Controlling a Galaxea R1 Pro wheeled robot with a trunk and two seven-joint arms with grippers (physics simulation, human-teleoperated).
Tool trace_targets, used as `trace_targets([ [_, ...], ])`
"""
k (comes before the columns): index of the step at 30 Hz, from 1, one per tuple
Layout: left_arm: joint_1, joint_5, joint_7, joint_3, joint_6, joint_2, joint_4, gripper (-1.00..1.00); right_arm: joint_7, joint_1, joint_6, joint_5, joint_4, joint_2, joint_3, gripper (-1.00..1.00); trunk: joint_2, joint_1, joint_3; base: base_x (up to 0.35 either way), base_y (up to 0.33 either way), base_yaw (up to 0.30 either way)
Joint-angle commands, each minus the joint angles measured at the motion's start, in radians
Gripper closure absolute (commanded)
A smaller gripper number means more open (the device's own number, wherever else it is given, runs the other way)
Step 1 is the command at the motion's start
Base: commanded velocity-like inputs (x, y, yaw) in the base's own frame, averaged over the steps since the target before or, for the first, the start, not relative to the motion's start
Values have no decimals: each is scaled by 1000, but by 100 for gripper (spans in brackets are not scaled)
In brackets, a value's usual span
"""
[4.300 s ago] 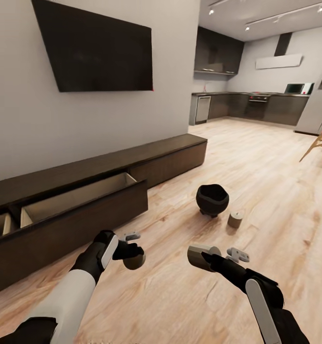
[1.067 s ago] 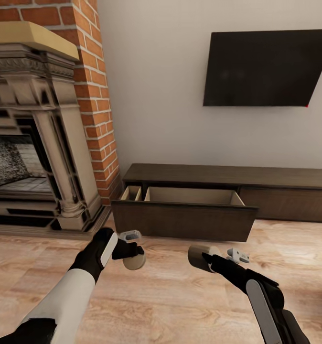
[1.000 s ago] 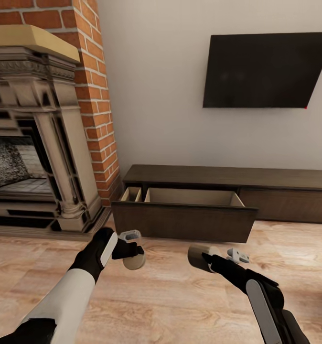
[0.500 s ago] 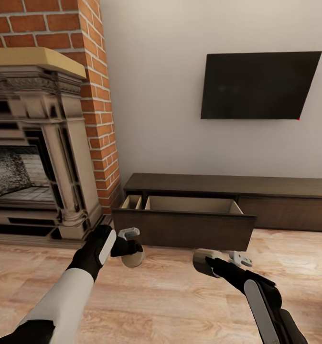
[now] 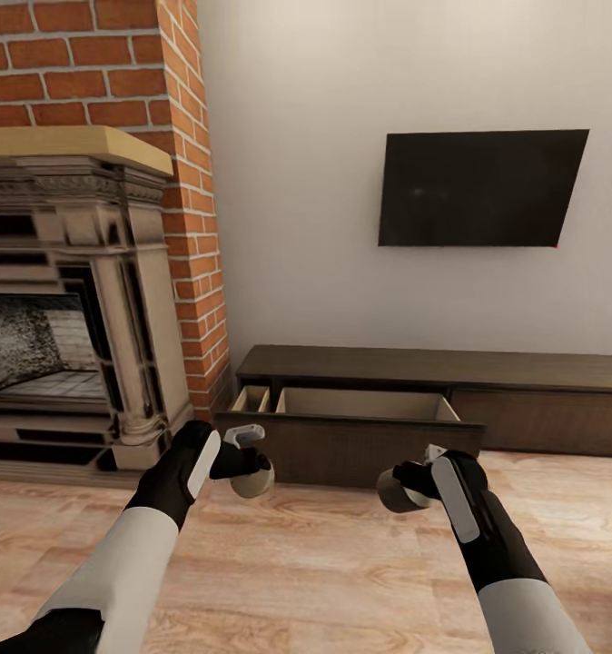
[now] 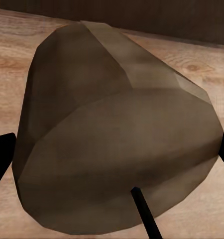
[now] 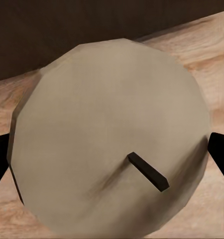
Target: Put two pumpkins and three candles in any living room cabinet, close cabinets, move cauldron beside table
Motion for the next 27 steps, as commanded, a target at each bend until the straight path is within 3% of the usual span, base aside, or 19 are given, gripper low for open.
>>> trace_targets([
  [1, -6, -4, -4, 2, 4, -2, -2, 100, -31, -5, 5, -12, 9, 1, 22, 100, 0, -1, 3, 0, 0, 0],
  [4, -21, -4, -4, 1, 4, -3, -4, 100, -57, -9, 8, -12, 40, 1, 80, 100, 1, -2, 14, 0, 0, 0],
  [8, -29, -5, -4, -3, 4, -3, -4, 100, -71, -11, 9, -14, 61, 2, 118, 100, 2, -4, 30, 0, 0, 0],
  [27, -35, -4, -4, -18, 4, -6, 30, 100, -77, -12, 9, -22, 68, 1, 140, 100, 121, -70, 91, 0, 0, 0],
])
